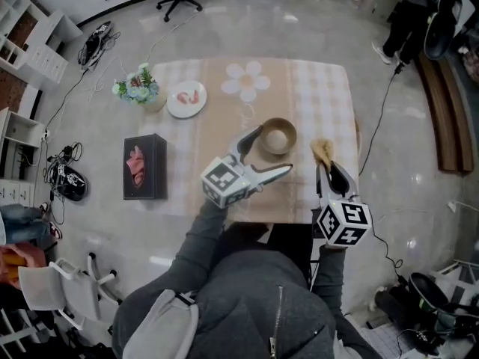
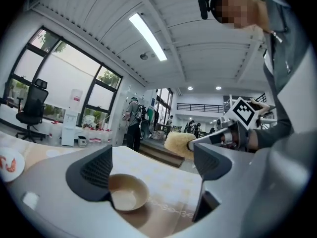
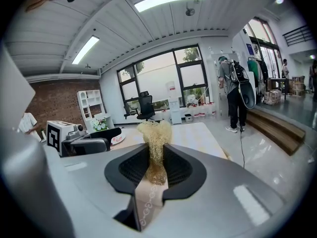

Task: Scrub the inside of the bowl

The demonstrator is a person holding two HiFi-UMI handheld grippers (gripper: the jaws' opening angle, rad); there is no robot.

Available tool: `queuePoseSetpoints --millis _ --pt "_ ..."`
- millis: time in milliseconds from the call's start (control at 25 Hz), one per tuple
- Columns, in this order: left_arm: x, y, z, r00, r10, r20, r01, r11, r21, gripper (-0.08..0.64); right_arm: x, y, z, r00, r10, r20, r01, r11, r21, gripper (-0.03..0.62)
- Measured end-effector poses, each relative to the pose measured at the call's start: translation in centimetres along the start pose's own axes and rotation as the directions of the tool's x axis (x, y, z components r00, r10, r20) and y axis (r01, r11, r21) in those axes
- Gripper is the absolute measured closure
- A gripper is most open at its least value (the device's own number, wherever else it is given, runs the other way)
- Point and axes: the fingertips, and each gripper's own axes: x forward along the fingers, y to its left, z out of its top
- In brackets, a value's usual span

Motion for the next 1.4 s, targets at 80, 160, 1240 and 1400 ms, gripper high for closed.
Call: queuePoseSetpoints --millis 80,160,1240,1400 --pt "0.4 0.1 -0.3 0.999 -0.02 -0.029 0.02 1.0 0.015 -0.004 0.3 0.0 0.1 1.0 0.01 -0.009 -0.01 1.0 0.001 0.509" --pt "0.7 0.3 -1.1 0.995 -0.036 -0.09 0.043 0.997 0.07 -0.029 0.4 0.0 0.3 1.0 0.019 -0.011 -0.019 1.0 -0.003 0.509" --pt "5.3 5.5 -10.6 0.867 -0.125 -0.482 0.247 0.949 0.197 -0.038 3.4 -1.9 -1.7 0.994 0.023 -0.11 -0.026 0.999 -0.031 0.509" --pt "5.5 5.5 -11.2 0.86 -0.131 -0.493 0.257 0.946 0.197 -0.038 3.7 -2.0 -1.8 0.993 0.025 -0.118 -0.029 0.999 -0.032 0.509"
